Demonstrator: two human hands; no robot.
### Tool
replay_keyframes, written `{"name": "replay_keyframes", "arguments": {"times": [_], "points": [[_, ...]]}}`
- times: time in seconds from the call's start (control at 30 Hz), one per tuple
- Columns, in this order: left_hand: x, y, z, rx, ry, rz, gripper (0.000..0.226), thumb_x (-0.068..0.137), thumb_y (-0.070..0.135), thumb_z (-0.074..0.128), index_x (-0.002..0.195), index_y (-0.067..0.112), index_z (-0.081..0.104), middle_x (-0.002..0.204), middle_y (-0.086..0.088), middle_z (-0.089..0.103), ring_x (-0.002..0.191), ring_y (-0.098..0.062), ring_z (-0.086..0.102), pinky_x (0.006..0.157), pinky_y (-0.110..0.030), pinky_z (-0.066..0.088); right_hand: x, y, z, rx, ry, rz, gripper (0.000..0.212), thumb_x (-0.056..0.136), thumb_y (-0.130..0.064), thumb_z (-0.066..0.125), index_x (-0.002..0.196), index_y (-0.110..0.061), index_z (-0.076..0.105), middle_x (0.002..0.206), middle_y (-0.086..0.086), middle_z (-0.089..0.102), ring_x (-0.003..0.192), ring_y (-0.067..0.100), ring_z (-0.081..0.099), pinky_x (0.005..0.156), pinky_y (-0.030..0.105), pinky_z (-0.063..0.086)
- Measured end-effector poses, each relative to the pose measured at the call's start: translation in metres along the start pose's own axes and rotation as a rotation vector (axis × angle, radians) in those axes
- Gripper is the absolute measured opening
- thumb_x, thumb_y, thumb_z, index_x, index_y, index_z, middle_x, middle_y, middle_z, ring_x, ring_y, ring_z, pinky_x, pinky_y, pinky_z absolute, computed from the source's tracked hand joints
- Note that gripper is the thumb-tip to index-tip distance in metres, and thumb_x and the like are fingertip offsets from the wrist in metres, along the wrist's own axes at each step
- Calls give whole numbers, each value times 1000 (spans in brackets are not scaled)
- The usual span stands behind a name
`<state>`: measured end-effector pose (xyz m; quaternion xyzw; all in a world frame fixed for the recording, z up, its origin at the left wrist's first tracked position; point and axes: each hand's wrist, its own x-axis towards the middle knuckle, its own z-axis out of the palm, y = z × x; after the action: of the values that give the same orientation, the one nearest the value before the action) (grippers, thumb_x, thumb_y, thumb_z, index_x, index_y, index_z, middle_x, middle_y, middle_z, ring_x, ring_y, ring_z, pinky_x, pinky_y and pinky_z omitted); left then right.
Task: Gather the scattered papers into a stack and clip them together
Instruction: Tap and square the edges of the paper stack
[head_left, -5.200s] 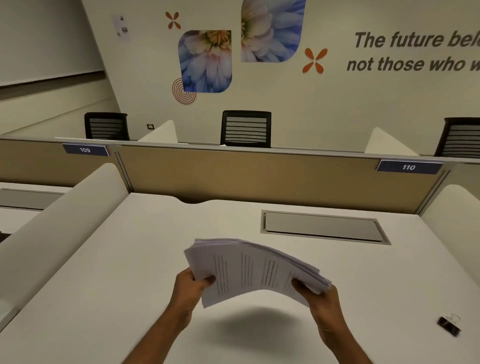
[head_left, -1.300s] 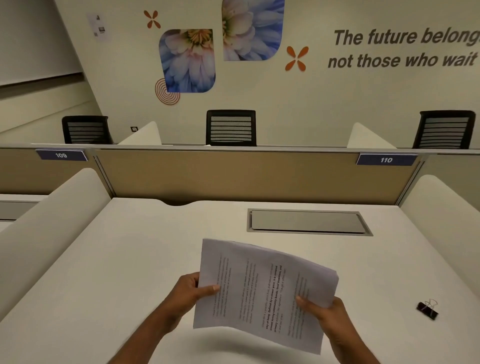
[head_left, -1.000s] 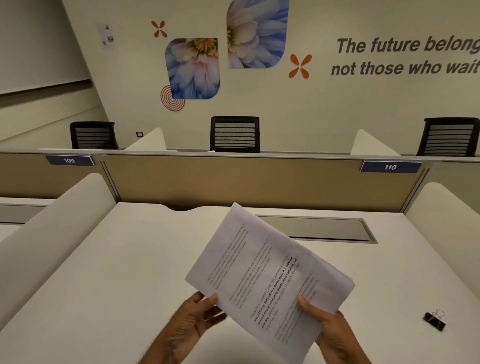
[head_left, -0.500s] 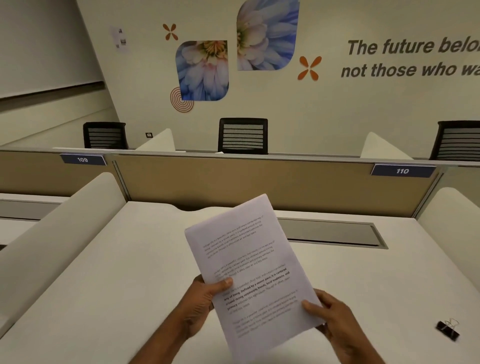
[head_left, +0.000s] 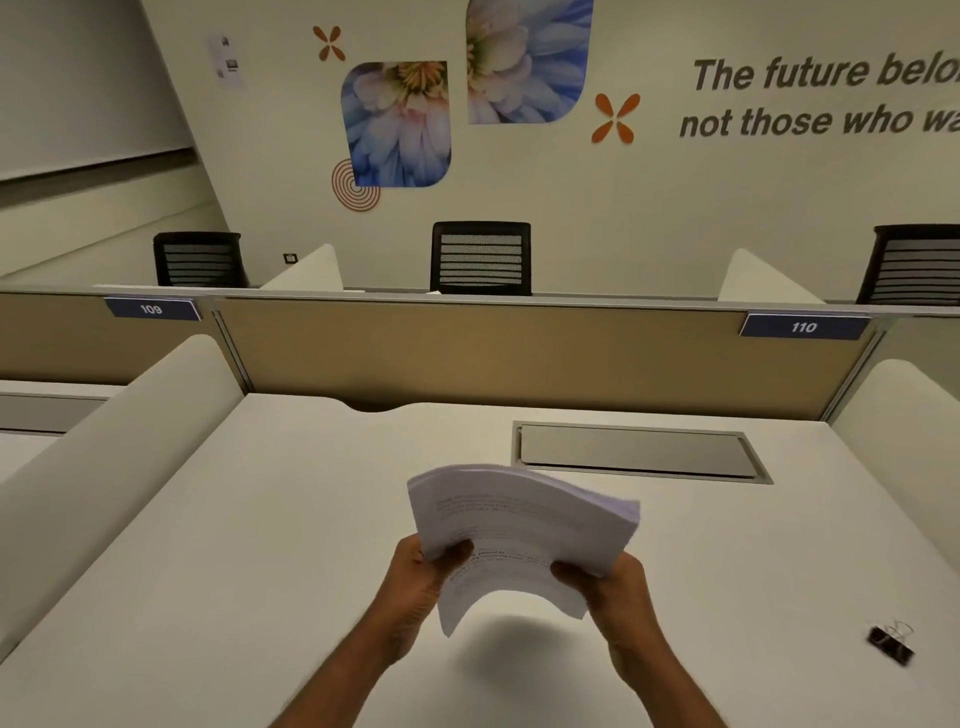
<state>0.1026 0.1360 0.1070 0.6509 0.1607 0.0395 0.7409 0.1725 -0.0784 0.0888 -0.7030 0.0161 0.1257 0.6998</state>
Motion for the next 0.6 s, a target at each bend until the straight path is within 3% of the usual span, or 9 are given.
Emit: {"name": "replay_keyframes", "arguments": {"times": [0.07,0.17,0.37,0.6], "points": [[-3,-9,0,24,11,-37,19,91,16,74,109,18,79,108,-8,80,103,-26,75,83,-30,60,-1,12,1,-33,-1,36,33,78,9,75,91,-21,77,87,4,81,86,27,72,78,45,59],[-5,-19,1,47,62,-81,15,84,20,80,97,28,82,101,-3,82,97,-20,76,77,-27,60,-1,24,5,-115,-18,69,20,83,0,74,91,-18,79,89,3,80,96,34,72,85,50,59],[1,-15,0,-2,114,-64,21,90,11,73,109,20,77,101,-4,81,100,-26,73,77,-32,60,-2,18,8,-104,-18,-13,22,94,-5,64,96,-24,74,94,1,78,91,26,70,70,28,56],[6,-20,1,6,183,-120,26,86,-1,74,95,23,78,87,1,82,92,-24,70,71,-24,56,-4,17,4,-11,-80,57,30,84,-3,77,102,-26,77,92,-5,80,94,24,71,70,27,58]]}}
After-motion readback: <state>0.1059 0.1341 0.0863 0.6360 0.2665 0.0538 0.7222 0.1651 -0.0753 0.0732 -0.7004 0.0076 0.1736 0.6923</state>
